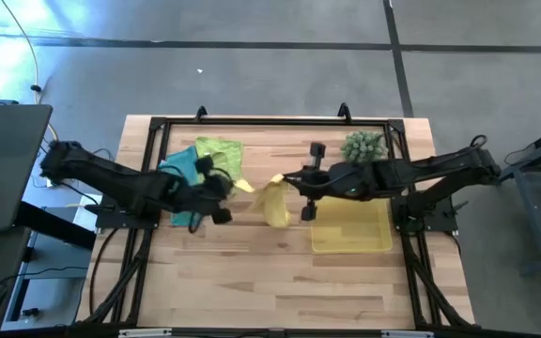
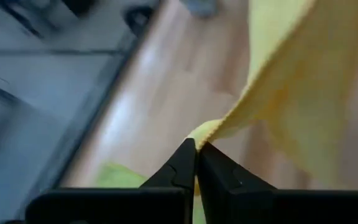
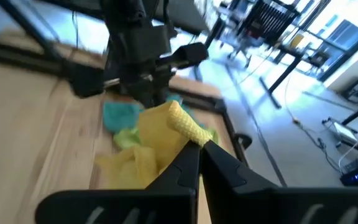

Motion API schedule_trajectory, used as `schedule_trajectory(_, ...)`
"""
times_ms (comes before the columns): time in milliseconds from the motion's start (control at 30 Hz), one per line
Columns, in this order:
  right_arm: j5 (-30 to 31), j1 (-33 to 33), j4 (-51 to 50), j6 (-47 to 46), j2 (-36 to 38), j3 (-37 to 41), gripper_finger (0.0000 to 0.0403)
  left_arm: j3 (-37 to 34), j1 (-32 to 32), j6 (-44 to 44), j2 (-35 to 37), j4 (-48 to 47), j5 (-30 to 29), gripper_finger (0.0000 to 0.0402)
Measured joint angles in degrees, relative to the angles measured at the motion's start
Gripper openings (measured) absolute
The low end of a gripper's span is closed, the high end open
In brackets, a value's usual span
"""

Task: Roll microfiber towels into tight, uniform cylinder then place into a basket
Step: Fold the yellow microfiber towel

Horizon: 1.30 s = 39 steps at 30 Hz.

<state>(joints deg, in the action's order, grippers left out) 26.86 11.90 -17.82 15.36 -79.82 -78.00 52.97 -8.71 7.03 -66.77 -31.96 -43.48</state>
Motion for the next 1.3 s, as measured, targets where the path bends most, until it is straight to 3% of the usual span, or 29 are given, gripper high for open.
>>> schedule_trajectory(133, 0.0, -1.2, 3.6, -0.2, 0.9, 0.0, 0.0000, 0.0, 0.0, -7.5, 6.7, 3.4, -12.4, 0.0001)
schedule_trajectory(233, -1.8, -2.7, 3.9, -5.7, 0.1, 0.0, 0.0000, 0.0, 0.0, -11.5, 10.6, 6.9, -20.0, 0.0001)
schedule_trajectory(300, -11.2, -3.6, 1.4, -11.8, -1.1, 0.0, 0.0000, 0.0, -0.2, -12.1, 12.3, 7.5, -18.2, 0.0001)
schedule_trajectory(367, -23.5, -3.8, -0.3, -15.6, -2.4, 0.2, 0.0000, 0.0, -1.0, -10.6, 13.3, 6.4, -9.9, 0.0001)
schedule_trajectory(433, -27.9, -3.3, -0.2, -15.0, -2.8, 0.2, 0.0000, 0.0, -1.9, -10.3, 13.8, 5.7, -0.5, 0.0001)
schedule_trajectory(500, -23.1, -2.7, 0.2, -11.7, -2.4, 0.1, 0.0000, 0.0, -2.7, -10.3, 13.8, 6.0, 1.3, 0.0000)
schedule_trajectory(600, -10.9, -3.5, -0.4, -9.6, -2.0, 0.1, 0.0000, 0.0, -3.2, -10.3, 13.8, 5.7, -10.5, 0.0000)
schedule_trajectory(667, -15.2, -4.9, -2.0, -10.7, -2.1, 0.1, 0.0000, 0.0, -3.3, -10.3, 13.8, 4.4, -13.8, 0.0000)
schedule_trajectory(767, -25.7, -6.3, -5.2, -10.1, -2.8, 0.1, 0.0000, 0.0, -3.4, -10.2, 13.6, 3.2, -10.8, 0.0000)
schedule_trajectory(833, -25.1, -6.8, -6.9, -8.0, -3.1, 0.1, 0.0000, 0.0, -3.3, -10.3, 12.9, 3.2, -11.4, 0.0000)
schedule_trajectory(967, -17.9, -9.5, -8.0, -2.5, -3.3, 0.1, 0.0000, 0.0, -1.6, -13.6, 11.8, 3.2, -17.1, 0.0000)
schedule_trajectory(1133, -15.9, -13.5, -7.4, 4.2, -3.3, 0.1, 0.0000, 0.0, 1.6, -18.2, 11.6, 5.0, -23.4, 0.0000)
schedule_trajectory(1233, -15.9, -14.7, -8.5, 3.7, -3.6, 0.1, 0.0000, 0.0, 2.3, -18.3, 11.7, 5.1, -23.8, 0.0000)
schedule_trajectory(1300, -16.2, -14.2, -10.5, 2.3, -4.1, 0.1, 0.0000, 0.0, 2.2, -15.3, 11.7, 3.0, -20.8, 0.0000)
